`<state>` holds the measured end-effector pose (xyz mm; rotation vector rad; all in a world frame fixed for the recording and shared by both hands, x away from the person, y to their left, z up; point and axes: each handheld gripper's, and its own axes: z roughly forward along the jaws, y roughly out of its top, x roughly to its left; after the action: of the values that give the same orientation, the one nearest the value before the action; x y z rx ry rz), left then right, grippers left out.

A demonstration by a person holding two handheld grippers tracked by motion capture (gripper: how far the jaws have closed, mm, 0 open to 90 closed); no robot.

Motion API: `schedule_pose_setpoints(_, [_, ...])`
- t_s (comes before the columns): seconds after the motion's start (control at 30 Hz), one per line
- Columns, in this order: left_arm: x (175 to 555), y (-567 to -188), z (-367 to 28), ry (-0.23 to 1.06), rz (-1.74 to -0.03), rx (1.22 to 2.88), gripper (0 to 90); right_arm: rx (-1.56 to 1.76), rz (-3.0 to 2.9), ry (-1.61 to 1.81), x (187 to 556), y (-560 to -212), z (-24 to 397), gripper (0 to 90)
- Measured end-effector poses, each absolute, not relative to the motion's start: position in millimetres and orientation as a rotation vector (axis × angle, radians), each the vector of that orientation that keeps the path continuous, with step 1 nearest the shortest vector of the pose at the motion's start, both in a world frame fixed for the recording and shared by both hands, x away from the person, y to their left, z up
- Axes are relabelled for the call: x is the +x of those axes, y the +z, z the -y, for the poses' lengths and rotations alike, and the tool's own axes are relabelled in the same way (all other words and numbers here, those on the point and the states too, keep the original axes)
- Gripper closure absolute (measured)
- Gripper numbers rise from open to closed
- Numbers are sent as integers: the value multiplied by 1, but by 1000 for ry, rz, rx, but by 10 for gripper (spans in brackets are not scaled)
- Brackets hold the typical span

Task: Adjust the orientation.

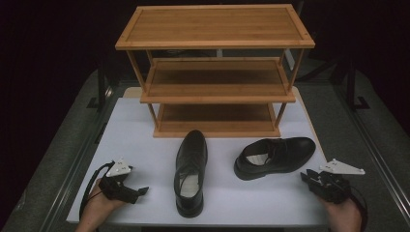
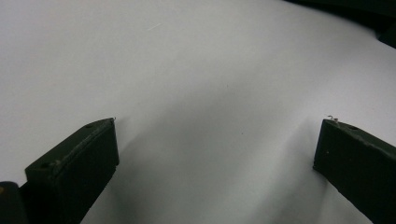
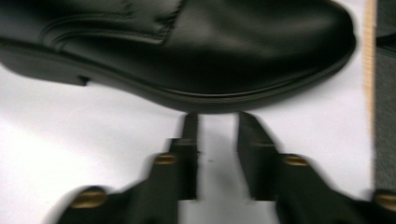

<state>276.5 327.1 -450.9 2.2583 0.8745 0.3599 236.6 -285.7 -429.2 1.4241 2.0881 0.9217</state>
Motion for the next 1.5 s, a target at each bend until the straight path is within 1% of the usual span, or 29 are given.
schedule_pose_setpoints(0.07, [277,-451,-327,359,-875,2257,0,1445,-2073,916,239,-425,291,876])
schedule_pose_setpoints(0.1, [277,-451,-327,359,-875,2258,0,1459,-2063,918,240,-423,293,897])
schedule_pose_setpoints(0.27, [276,-451,-327,360,-874,2256,0,1498,-2023,929,252,-413,303,898])
schedule_pose_setpoints(0.6, [277,-451,-327,359,-876,2254,0,1542,-1923,902,290,-401,324,898])
schedule_pose_setpoints(0.83, [277,-451,-327,359,-876,2254,0,1582,-1899,848,323,-410,332,898])
schedule_pose_setpoints(1.0, [277,-451,-327,358,-876,2254,0,1612,-1883,805,340,-420,336,898])
schedule_pose_setpoints(1.17, [277,-451,-327,357,-876,2254,0,1648,-1882,750,344,-428,339,899])
schedule_pose_setpoints(1.5, [277,-451,-327,358,-877,2253,0,1645,-1916,802,352,-435,338,899])
